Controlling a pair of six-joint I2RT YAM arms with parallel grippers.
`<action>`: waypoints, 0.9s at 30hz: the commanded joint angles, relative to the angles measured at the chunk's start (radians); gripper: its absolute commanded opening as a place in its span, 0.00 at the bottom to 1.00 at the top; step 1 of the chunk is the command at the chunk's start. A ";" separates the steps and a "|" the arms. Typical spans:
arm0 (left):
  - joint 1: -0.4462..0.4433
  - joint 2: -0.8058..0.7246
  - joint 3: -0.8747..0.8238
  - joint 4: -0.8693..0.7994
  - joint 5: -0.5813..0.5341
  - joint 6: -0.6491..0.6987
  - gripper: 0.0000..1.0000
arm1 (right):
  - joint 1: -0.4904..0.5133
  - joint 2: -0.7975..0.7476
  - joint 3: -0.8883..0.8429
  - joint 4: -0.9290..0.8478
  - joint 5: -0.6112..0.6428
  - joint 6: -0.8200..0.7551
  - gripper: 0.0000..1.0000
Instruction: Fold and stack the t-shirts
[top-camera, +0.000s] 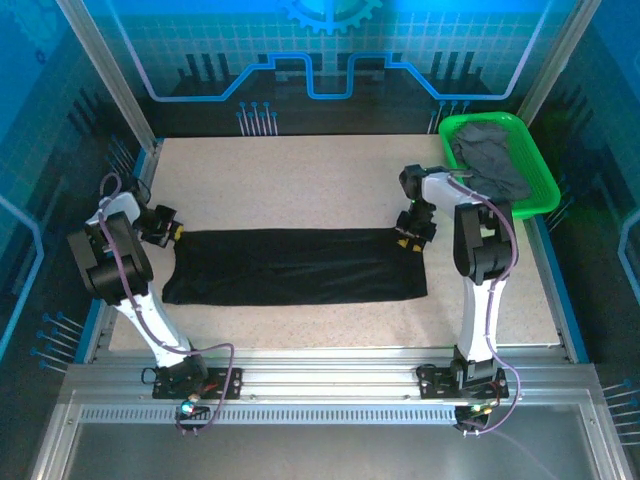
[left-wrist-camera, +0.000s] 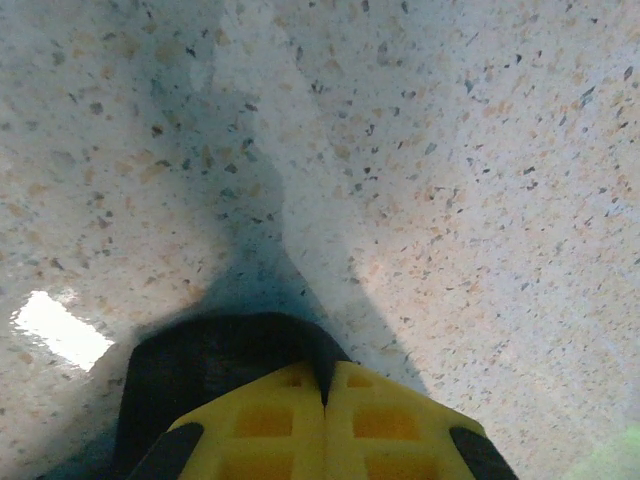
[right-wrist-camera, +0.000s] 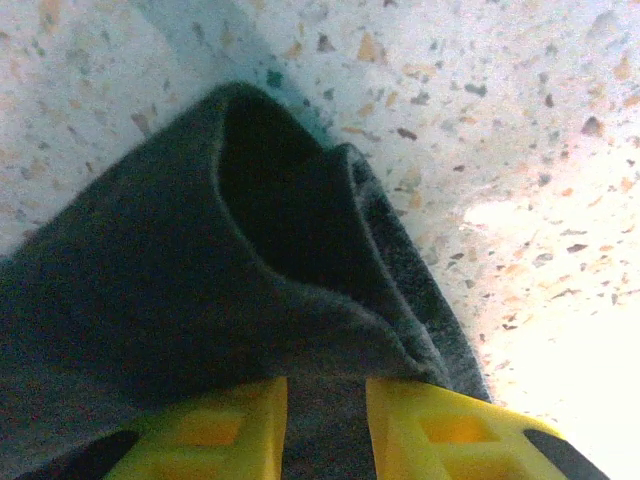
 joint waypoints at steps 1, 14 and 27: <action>0.021 0.037 0.061 0.012 0.033 -0.030 0.00 | -0.029 0.088 0.073 -0.043 0.034 -0.014 0.30; -0.018 0.199 0.303 -0.030 0.065 -0.076 0.00 | -0.095 0.488 0.824 -0.290 -0.053 -0.071 0.37; -0.243 -0.200 0.023 0.040 -0.032 0.193 0.49 | 0.005 -0.114 0.242 0.160 -0.138 -0.201 0.56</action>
